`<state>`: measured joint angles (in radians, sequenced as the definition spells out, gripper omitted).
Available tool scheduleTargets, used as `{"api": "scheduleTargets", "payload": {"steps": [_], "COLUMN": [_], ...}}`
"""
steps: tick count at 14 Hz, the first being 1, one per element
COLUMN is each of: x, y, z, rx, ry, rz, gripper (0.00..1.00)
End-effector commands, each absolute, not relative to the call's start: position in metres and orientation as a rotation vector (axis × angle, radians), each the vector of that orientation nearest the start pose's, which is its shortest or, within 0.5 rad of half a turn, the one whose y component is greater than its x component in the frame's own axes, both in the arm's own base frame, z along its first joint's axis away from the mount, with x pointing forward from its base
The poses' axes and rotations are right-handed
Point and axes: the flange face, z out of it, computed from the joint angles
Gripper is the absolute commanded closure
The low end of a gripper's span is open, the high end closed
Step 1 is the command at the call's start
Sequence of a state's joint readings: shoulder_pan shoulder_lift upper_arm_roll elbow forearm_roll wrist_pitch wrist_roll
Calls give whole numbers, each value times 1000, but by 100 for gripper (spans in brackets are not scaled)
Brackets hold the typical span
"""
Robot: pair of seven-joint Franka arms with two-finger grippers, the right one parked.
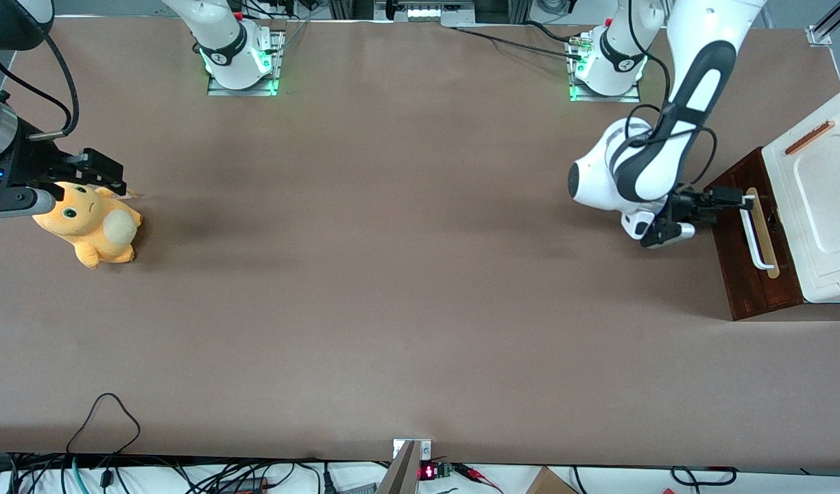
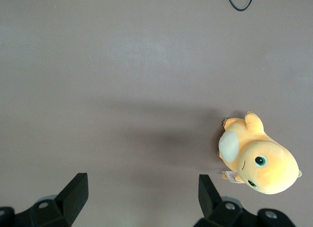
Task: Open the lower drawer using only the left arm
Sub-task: 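Move the open left gripper down to the drawer's white bar handle, then close the left gripper around the white bar handle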
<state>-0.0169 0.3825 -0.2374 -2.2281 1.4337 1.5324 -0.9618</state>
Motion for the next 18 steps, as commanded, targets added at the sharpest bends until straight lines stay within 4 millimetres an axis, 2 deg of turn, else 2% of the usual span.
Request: {"api": "scheduleTargets", "payload": {"steps": [1,5,8,12,14,17,18], "x": [514,524,525,523,523,521,521], "y": [-4,15,20,25,29,35,35], "z": [203,183,168,164,164,164,164], "rx": [-1655,-1639,-1638,-1633,-1630,-1624,-1625], "ry": [143,149,151,147,142,134,133], "rz": [-2,30,47,60,64,72,73], "gripper": [1,4,5,26,32,47,48]}}
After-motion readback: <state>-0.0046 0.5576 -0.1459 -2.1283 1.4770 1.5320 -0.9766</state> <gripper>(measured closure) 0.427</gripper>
